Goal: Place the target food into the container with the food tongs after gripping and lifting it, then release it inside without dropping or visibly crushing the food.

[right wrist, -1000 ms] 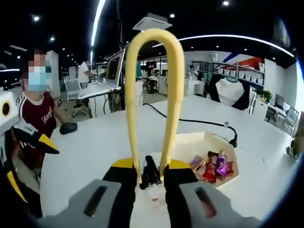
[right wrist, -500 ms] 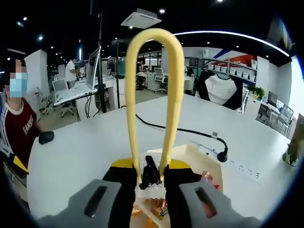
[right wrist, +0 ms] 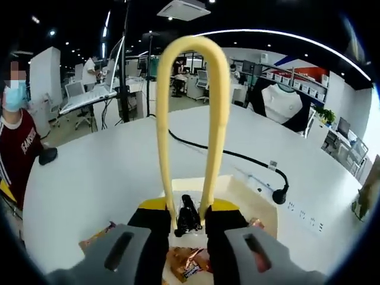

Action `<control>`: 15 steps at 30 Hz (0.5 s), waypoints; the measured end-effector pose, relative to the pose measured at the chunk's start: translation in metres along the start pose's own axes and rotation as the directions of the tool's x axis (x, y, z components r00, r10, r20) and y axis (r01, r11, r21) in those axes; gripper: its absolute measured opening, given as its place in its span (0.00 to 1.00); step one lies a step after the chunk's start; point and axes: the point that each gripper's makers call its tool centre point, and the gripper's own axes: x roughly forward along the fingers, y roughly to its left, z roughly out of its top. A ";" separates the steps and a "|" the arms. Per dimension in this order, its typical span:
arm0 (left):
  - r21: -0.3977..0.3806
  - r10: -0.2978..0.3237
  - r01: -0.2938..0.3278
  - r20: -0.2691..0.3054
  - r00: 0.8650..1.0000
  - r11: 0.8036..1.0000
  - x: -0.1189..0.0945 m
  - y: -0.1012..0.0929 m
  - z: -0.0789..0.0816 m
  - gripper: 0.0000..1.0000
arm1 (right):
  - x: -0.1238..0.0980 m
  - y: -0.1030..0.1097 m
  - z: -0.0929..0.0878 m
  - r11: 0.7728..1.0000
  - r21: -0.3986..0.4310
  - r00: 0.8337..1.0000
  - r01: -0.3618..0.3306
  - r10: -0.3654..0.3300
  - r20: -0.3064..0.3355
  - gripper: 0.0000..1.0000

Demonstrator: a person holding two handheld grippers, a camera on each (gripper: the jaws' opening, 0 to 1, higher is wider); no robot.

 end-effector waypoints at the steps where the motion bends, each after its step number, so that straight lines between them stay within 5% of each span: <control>1: -0.003 -0.002 0.002 -0.001 1.000 1.000 0.000 -0.001 0.000 0.80 | 0.000 -0.002 0.001 1.000 0.015 1.000 -0.004 0.004 0.010 0.20; 15: -0.019 -0.015 0.015 -0.019 1.000 1.000 0.004 -0.007 -0.009 0.80 | -0.039 -0.009 0.002 0.999 0.024 0.995 -0.035 0.033 0.091 0.23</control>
